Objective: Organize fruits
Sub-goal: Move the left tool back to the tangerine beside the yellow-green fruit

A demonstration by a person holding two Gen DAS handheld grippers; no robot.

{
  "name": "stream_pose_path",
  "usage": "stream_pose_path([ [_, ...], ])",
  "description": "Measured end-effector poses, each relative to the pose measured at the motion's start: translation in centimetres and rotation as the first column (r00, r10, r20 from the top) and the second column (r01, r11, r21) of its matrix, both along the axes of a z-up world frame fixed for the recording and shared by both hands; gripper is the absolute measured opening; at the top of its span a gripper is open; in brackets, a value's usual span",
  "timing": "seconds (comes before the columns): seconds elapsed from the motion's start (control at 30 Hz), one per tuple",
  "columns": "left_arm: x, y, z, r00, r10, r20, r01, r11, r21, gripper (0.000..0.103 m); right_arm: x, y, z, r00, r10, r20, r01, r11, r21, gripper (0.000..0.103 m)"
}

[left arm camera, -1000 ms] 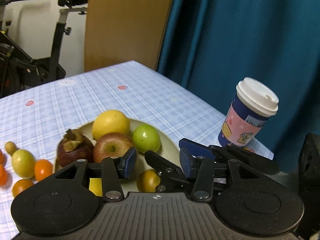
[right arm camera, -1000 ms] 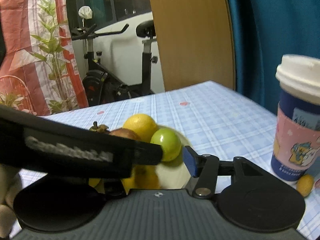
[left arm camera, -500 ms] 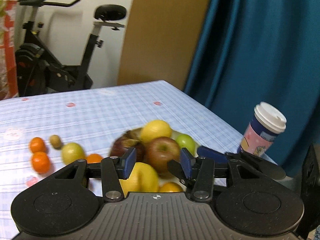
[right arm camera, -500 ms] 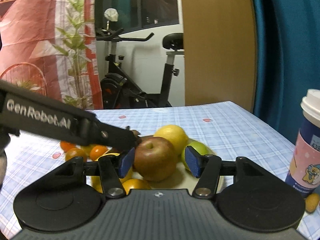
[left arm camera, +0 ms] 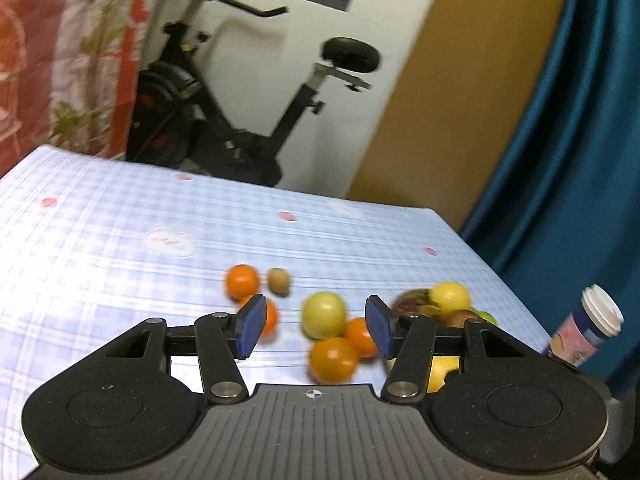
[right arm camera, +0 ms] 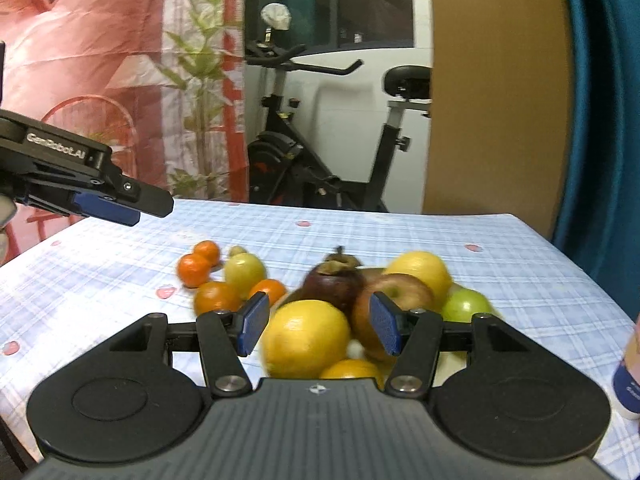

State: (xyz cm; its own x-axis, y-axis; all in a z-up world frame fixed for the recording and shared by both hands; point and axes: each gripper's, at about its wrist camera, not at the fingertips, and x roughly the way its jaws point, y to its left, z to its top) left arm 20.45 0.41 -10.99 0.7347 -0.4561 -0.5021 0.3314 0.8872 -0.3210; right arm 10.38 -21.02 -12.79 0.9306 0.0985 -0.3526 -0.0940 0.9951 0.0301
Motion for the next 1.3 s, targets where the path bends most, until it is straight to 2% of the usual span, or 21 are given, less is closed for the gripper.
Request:
stream_pose_path([
  [0.1, 0.4, 0.7, -0.5, 1.000, 0.008, -0.019, -0.008, 1.000, -0.022, 0.057, 0.4, 1.3, -0.1, 0.999, 0.039, -0.011, -0.040, 0.999, -0.016, 0.058],
  [0.37, 1.4, 0.3, -1.6, 0.999, -0.021, -0.038, 0.020, 1.000, -0.016, 0.056, 3.2, 4.6, -0.2, 0.984, 0.162, -0.076, -0.167, 0.984, -0.055, 0.057],
  [0.6, 2.2, 1.5, -2.3, 0.998, 0.005, -0.065, -0.008, 0.999, -0.039, 0.056, 6.9, 6.9, -0.6, 0.967, 0.216, -0.135, -0.226, 0.972, -0.069, 0.055],
  [0.8, 2.8, 1.4, -2.8, 0.996, -0.004, -0.084, 0.000, 0.999, -0.046, 0.056, 9.2, 7.6, -1.8, 0.956, 0.208, -0.208, -0.227, 0.972, -0.068, 0.052],
  [0.9, 2.7, 1.1, -3.0, 0.996, -0.021, -0.091, 0.017, 0.999, -0.043, 0.056, 9.3, 7.6, -2.2, 0.950, 0.210, -0.231, -0.230, 0.971, -0.064, 0.049],
  [1.3, 2.5, -0.1, -4.0, 0.988, -0.089, -0.129, 0.081, 0.995, -0.062, 0.056, 6.2, 7.1, -2.1, 0.941, 0.270, -0.206, -0.280, 0.960, -0.019, 0.049],
])
